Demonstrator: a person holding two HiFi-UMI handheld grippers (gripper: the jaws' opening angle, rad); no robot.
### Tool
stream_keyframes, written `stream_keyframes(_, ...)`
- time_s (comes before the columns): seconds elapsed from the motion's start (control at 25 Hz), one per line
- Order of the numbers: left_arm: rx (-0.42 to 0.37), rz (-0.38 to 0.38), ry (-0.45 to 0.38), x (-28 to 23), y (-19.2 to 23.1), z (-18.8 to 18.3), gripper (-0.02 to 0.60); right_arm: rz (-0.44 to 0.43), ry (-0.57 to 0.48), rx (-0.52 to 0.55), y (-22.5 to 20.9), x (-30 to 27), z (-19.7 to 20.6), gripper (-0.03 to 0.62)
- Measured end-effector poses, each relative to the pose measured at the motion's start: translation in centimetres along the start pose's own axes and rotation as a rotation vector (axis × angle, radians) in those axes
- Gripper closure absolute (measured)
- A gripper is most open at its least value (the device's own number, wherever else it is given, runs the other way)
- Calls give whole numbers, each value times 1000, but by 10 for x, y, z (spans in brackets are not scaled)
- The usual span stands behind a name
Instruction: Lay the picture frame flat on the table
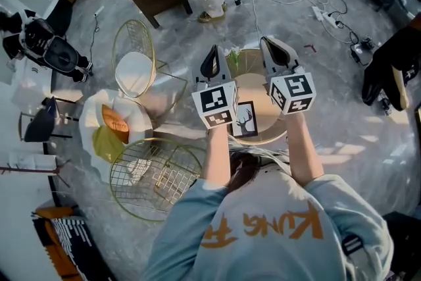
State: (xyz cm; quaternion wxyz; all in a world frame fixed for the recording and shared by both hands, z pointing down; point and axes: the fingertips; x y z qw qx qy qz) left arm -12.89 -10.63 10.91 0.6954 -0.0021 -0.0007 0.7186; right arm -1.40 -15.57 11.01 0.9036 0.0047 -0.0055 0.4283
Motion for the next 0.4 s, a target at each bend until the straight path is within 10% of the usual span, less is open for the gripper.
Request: stream_keyframes(0.4, -10, -26, -24, 17, 11, -2, 561, -1, -14, 2, 11, 4, 0, 599)
Point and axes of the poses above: the fingertips, and each gripper's own axes: x backward along the fingers, y to its left, z out of its underside, and after that the axes turned 9 degrees about z, right-handed
